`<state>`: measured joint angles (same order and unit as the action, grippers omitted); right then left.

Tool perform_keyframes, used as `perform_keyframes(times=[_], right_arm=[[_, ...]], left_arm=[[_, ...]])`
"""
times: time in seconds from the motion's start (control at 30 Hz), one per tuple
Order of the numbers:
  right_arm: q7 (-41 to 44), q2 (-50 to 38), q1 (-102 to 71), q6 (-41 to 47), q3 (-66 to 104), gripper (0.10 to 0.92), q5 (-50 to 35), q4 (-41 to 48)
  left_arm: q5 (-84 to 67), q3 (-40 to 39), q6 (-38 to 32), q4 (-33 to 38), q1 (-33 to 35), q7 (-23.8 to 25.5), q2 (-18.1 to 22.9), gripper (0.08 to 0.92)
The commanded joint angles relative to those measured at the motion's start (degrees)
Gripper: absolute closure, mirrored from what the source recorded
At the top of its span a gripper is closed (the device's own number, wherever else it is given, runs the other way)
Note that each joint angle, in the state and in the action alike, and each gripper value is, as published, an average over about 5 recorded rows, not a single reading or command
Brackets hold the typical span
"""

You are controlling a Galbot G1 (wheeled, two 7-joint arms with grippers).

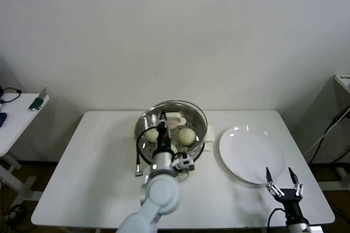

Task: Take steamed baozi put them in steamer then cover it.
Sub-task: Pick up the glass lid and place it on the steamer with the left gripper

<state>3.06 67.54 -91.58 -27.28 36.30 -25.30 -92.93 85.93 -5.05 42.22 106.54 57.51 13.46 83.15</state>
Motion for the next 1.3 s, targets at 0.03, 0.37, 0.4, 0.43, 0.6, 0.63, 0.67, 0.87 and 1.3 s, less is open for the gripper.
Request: perform_keyframes(times=[0.03, 0.37, 0.4, 0.43, 0.6, 0.63, 0.67, 0.87, 1.3], right_arm=[[-0.45, 0.4, 0.07, -0.47, 0.08, 0.203, -0.26, 0.05], [-0.75, 0.17, -0.14, -0.78, 0.58, 0.203, -0.29, 0.04], [-0.79, 0.18, -0.15, -0.81, 0.6, 0.203, -0.28, 0.04], [-0.82, 0.2, -0.16, -0.85, 0.61, 0.203, -0.28, 0.02], [-0.87, 0.41, -0.24, -1.18, 0.62, 0.203, -0.22, -0.07], [-0.85, 0.43, -0.27, -1.26, 0.62, 0.203, -0.21, -0.08], [-0.83, 0.43, -0.3, -1.34, 0.61, 0.203, -0.2, -0.08], [-0.76, 0.36, -0.48, -1.77, 0.57, 0.203, -0.16, 0.12], [-0.49, 0.52, -0.3, -1.82, 0.38, 0.203, 0.05, 0.46]], left_arm=[[2.09, -1.07, 2.78, -5.06, -1.43, -0.29, 3.16, 0.855], [2.78, -0.1, 2.78, -5.17, -0.5, -0.42, 3.01, 0.855], [2.88, -0.07, 2.78, -5.16, -0.39, -0.43, 2.98, 0.855], [2.98, -0.02, 2.78, -5.19, -0.29, -0.43, 2.92, 0.855], [3.03, 0.64, 2.78, -5.71, -0.09, -0.53, 2.54, 0.855], [3.02, 0.77, 2.78, -5.84, -0.13, -0.56, 2.46, 0.855], [3.03, 0.89, 2.78, -5.96, -0.17, -0.6, 2.4, 0.855], [3.61, 0.96, 2.76, -5.73, -0.09, -0.73, 2.15, 0.855], [2.53, 0.9, 2.42, -5.65, 0.14, -1.29, 1.73, 0.855]])
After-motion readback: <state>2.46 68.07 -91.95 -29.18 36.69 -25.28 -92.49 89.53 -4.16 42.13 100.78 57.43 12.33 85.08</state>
